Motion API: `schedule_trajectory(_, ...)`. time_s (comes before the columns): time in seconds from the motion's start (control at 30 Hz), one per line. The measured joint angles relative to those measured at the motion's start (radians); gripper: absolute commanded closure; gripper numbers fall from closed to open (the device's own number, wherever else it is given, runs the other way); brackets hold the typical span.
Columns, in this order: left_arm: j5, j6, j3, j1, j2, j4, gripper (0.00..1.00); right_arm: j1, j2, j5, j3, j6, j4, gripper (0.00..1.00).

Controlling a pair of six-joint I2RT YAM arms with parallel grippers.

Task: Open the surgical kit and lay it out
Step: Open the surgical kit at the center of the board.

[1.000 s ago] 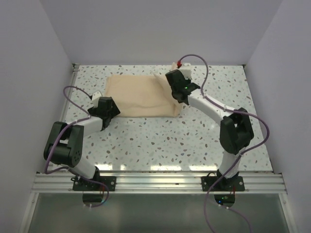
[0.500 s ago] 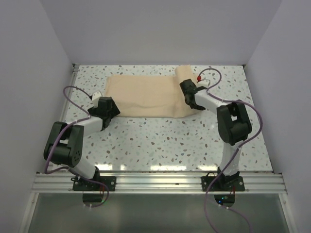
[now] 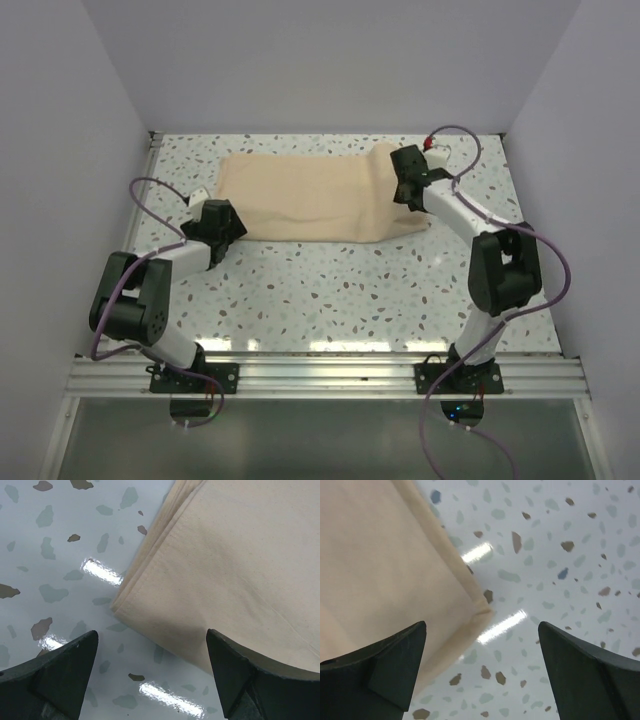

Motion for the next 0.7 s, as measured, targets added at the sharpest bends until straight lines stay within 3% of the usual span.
schedule_trajectory(0.23, -0.004, 0.0, -0.009, -0.001, -0.016, 0.006, 0.08, -0.089, 0.106, -0.28, 0.288, -0.13, 0.09, 0.02)
schedule_trajectory(0.43, -0.035, 0.0, -0.01, -0.024, -0.023, 0.007, 0.09, -0.131, 0.456, -0.408, 0.613, -0.16, 0.103, 0.01)
schedule_trajectory(0.57, -0.071, 0.0, -0.015, -0.064, -0.026, 0.008, 0.09, -0.179, 0.615, -0.465, 0.715, -0.145, 0.074, 0.02)
schedule_trajectory(0.7, -0.109, 0.001, -0.016, -0.098, -0.026, 0.007, 0.09, -0.246, 0.647, -0.484, 0.752, -0.142, 0.066, 0.02)
